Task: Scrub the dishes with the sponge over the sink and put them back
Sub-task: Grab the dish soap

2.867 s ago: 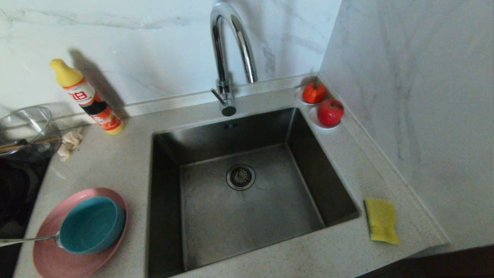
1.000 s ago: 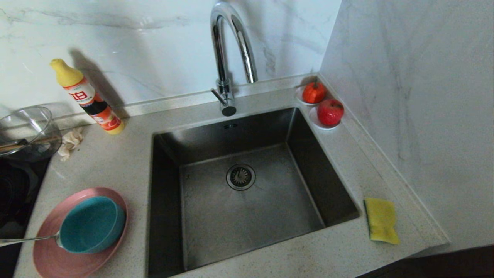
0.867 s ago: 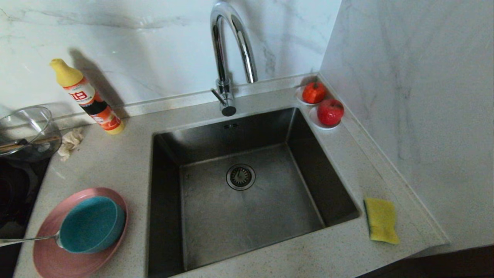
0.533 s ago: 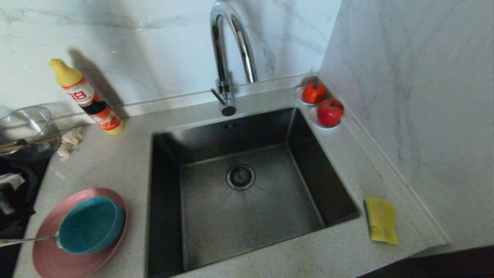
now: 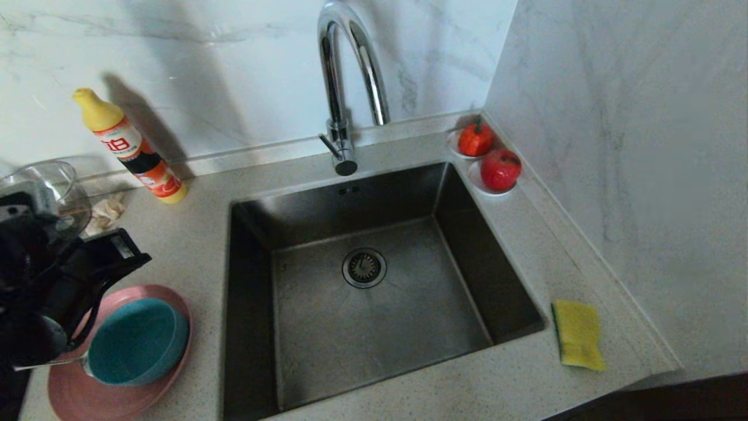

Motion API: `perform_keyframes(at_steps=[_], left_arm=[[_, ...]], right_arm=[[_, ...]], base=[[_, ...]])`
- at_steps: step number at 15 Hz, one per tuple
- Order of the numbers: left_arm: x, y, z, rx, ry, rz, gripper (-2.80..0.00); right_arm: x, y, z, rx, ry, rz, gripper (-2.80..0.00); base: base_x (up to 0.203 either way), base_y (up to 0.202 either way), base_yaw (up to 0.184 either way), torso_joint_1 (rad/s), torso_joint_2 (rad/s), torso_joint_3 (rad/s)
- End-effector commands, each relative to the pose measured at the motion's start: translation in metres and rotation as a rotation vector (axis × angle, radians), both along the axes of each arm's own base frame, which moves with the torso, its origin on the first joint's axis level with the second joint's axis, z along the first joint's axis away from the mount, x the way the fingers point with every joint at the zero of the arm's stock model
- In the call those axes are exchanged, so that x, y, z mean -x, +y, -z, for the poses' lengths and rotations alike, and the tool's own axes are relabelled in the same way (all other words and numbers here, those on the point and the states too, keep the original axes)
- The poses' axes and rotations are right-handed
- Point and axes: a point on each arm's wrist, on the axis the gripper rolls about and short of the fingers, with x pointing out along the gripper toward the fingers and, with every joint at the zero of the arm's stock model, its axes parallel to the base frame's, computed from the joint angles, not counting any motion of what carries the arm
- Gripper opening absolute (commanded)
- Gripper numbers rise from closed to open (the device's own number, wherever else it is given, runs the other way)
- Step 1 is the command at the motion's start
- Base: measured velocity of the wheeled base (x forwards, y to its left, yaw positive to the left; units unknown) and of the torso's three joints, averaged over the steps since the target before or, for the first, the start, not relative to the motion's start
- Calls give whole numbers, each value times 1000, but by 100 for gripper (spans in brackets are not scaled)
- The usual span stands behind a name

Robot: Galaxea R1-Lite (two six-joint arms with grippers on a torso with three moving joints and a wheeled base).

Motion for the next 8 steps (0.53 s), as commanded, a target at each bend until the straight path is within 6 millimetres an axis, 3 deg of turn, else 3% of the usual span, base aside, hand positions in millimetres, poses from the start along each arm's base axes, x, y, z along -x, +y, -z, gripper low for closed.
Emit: perform_keyframes(at_steps=[1,2,3,8], left_arm=[[-18,4,17,3,9,-14,-280],[-22,5,19,-3,-8,-17,-72],[-26,6,18,-7,-28,-19,0],[-34,7,10,-19,-65,3,0]], right_arm=[[0,0,0,0,-1,0,-280],[0,0,0,0,-1,0,-280],[0,0,0,0,-1,0,-280],[0,0,0,0,-1,0,-280]], base=[[0,0,0,0,0,0],[0,0,0,0,0,0],[0,0,0,0,0,0],[0,0,0,0,0,0]])
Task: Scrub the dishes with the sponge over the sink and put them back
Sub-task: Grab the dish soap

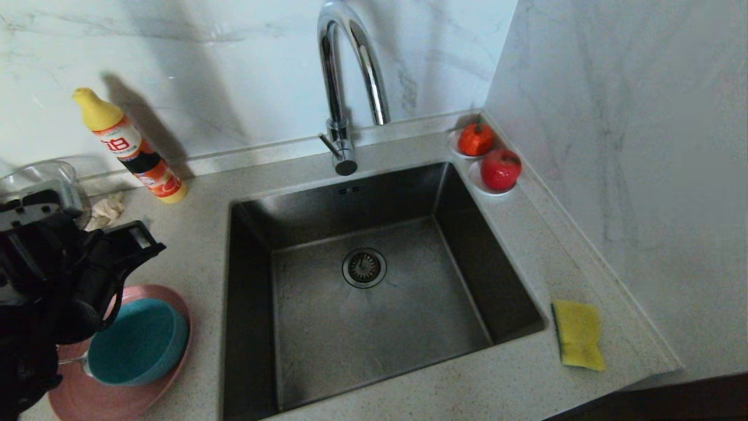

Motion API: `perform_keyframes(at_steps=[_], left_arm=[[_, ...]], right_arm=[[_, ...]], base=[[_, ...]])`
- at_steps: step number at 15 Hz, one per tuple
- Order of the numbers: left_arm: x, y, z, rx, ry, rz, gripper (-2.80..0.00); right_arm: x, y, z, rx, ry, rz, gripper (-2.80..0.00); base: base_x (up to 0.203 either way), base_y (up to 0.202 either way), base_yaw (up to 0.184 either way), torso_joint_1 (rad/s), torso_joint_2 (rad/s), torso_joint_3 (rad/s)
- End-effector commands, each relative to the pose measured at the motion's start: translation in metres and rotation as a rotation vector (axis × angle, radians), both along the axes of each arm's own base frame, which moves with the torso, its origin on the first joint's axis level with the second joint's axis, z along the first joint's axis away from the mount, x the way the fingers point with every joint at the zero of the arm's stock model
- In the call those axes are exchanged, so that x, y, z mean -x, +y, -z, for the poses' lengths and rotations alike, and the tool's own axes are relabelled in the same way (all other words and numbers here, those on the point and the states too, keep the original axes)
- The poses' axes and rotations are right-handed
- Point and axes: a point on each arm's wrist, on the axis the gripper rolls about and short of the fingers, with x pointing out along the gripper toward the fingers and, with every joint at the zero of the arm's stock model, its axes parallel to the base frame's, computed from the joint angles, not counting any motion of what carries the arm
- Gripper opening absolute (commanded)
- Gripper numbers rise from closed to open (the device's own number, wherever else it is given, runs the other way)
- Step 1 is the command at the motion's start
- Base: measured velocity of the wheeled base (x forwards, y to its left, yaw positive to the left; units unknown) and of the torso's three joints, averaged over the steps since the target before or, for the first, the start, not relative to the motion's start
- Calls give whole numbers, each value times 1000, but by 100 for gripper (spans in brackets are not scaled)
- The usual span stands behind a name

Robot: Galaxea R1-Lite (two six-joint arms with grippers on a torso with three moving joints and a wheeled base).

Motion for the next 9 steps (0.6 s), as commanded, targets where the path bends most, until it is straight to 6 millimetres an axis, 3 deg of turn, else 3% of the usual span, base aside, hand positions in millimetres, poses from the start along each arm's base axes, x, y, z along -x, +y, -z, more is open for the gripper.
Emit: perform_keyframes(at_steps=[1,5,9], left_arm=[[-4,2,-2,0,-15,12,0],[-25,11,-17,0,-88,-7,0],[-37,17,-18,3,-104,-7,0]], right_arm=[[0,0,0,0,-1,0,-280],[0,0,0,0,-1,0,-280],[0,0,0,0,-1,0,-280]], base=[[0,0,0,0,0,0],[0,0,0,0,0,0],[0,0,0,0,0,0]])
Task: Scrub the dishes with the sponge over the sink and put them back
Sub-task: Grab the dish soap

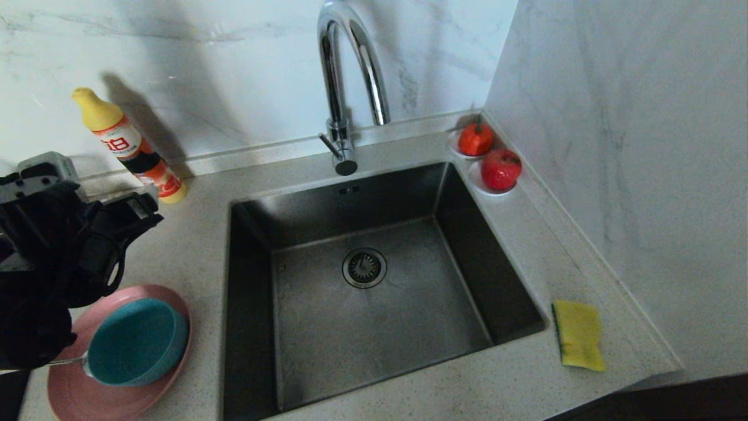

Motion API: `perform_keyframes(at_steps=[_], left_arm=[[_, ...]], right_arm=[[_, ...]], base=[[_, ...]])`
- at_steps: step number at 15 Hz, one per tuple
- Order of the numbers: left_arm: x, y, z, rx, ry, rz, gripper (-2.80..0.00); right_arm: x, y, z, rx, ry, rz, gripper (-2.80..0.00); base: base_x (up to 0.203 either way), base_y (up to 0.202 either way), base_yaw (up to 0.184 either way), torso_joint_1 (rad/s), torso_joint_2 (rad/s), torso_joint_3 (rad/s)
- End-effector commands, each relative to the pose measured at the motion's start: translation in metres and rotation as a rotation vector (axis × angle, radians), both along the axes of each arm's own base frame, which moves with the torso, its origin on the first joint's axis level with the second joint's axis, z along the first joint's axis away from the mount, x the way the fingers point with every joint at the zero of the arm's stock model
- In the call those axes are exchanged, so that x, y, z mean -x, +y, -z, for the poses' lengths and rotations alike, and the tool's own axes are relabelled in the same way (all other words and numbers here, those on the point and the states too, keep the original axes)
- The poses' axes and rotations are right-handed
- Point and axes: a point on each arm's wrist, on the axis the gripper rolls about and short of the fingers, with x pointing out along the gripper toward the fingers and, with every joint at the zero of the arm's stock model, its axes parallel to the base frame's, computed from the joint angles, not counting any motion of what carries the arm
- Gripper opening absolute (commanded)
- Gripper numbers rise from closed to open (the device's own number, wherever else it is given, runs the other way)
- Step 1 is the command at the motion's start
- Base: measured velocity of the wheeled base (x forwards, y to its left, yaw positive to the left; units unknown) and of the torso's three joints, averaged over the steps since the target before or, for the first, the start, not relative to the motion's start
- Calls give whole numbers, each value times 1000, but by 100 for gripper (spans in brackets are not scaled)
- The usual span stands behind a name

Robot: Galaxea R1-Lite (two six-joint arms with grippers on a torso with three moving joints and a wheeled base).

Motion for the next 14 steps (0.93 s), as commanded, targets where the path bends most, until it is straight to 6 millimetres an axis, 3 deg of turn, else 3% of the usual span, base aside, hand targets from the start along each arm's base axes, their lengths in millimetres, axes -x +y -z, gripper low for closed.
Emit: perform_keyframes(at_steps=[1,8,14], left_arm=[[-11,3,2,0,-16,-6,0],[-36,14,17,-8,-77,-35,0],[-53,20,12,-20,-135,-42,0]], right_arm=[[0,0,0,0,-1,0,-280],[0,0,0,0,-1,0,-280],[0,0,0,0,-1,0,-280]], base=[[0,0,0,0,0,0],[0,0,0,0,0,0],[0,0,0,0,0,0]])
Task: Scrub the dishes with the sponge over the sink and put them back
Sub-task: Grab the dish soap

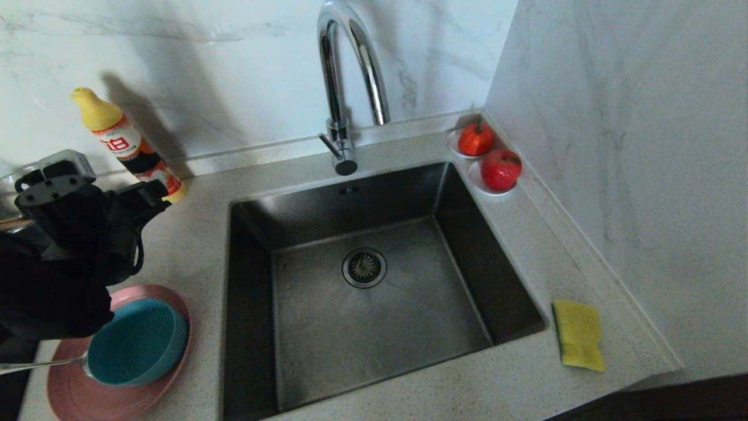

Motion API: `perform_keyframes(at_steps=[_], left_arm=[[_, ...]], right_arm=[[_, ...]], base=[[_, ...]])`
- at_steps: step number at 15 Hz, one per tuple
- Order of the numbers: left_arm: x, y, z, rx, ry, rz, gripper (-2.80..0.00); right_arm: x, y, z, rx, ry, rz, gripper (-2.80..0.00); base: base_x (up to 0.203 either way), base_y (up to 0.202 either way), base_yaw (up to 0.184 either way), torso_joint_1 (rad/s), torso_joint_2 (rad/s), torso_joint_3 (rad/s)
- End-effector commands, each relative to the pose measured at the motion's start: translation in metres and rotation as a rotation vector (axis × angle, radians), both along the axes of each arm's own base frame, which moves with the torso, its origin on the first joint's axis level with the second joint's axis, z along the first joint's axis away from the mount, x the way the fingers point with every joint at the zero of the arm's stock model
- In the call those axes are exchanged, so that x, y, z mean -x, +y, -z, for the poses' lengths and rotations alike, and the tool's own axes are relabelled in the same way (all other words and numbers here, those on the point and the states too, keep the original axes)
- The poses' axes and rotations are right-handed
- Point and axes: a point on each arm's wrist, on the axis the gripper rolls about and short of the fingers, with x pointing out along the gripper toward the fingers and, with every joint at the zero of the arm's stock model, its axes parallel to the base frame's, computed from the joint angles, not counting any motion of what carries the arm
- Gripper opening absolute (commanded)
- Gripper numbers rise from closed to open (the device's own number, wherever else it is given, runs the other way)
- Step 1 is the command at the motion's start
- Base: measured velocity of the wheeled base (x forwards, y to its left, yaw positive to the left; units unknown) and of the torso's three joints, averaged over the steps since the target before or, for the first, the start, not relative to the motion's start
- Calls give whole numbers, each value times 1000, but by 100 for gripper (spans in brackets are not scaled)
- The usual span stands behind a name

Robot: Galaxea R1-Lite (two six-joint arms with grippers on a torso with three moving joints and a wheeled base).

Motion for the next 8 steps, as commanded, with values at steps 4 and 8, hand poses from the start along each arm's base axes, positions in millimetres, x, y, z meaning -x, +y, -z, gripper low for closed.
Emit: perform_keyframes(at_steps=[4,8], left_arm=[[-17,2,2,0,-25,-4,0],[-28,4,-1,-6,-53,-4,0]], right_arm=[[0,0,0,0,-1,0,-280],[0,0,0,0,-1,0,-280]], base=[[0,0,0,0,0,0],[0,0,0,0,0,0]])
